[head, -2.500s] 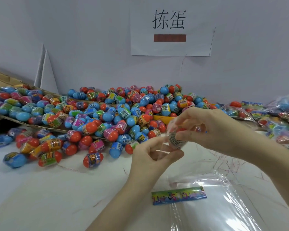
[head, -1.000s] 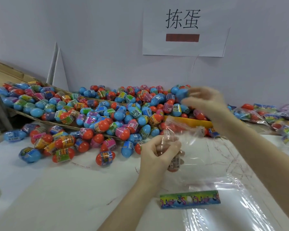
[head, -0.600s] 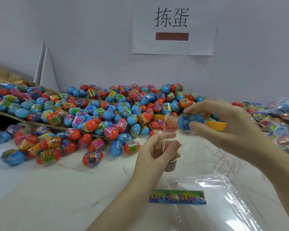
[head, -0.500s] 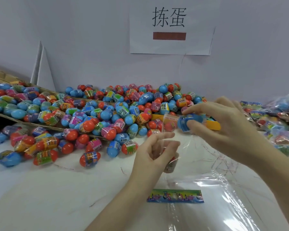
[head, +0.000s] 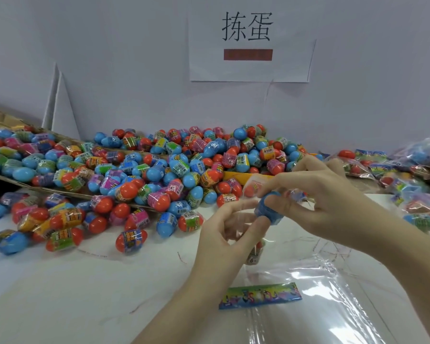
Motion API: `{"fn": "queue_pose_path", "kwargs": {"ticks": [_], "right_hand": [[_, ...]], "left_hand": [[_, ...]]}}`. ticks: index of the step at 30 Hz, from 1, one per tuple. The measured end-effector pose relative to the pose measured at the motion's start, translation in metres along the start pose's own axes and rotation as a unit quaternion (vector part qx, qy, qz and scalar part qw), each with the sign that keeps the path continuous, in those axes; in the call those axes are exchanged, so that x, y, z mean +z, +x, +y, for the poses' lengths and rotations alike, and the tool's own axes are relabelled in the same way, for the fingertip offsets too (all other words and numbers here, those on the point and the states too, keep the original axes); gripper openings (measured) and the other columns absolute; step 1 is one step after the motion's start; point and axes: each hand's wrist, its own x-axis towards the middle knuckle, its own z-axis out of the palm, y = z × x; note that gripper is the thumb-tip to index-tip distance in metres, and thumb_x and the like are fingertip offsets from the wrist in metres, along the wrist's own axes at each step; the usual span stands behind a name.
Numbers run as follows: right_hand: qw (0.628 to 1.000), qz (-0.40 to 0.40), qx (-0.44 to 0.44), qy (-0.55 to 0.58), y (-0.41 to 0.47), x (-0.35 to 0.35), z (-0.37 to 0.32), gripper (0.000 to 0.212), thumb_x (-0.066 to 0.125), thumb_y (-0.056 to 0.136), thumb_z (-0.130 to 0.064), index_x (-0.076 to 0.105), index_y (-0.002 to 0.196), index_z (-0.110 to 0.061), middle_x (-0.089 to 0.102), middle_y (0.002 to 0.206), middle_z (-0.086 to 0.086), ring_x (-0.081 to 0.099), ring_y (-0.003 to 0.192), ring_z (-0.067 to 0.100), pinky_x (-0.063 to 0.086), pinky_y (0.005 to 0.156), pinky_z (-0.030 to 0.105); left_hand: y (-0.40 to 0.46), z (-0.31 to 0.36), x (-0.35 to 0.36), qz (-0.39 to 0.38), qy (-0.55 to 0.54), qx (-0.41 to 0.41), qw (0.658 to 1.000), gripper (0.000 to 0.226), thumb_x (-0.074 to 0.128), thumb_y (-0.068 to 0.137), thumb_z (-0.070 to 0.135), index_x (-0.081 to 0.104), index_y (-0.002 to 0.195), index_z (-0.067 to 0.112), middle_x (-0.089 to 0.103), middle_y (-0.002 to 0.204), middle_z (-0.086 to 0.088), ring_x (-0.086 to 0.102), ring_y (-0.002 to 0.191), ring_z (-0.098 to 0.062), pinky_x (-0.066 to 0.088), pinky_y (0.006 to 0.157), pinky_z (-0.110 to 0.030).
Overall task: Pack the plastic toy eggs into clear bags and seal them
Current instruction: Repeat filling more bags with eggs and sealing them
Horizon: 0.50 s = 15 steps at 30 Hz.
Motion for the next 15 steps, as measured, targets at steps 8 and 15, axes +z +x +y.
{"fn": "queue_pose_path", "kwargs": {"ticks": [8,15], "right_hand": [[0.995,-0.1,0.007,0.029,0.0046,0.002,-0.0034,0.022,0.034,0.088,-0.046,0.049,0.073,-0.042,0.054,0.081,-0.016,0.034,0.086,0.002,0.016,0.073,0.027],[0.987,-0.126,0.043,0.093,0.0027,0.0038,-0.0062,0.055,0.021,0.053,-0.076,0.057,0.075,-0.041,0.054,0.079,-0.022,0.032,0.089,-0.018,0.016,0.078,0.025]], "left_hand": [[0.0007,-0.0023,0.0001,0.0,-0.018,-0.024,1.0,0.03,0.064,0.062,0.037,0.066,0.089,0.025,0.073,0.081,0.007,0.069,0.08,-0.011,0.056,0.072,-0.024],[0.0046,-0.0033,-0.0034,0.058,-0.057,-0.035,0.996,0.012,0.063,0.077,0.022,0.067,0.086,0.015,0.073,0.07,0.005,0.066,0.059,-0.003,0.048,0.054,-0.013]]}}
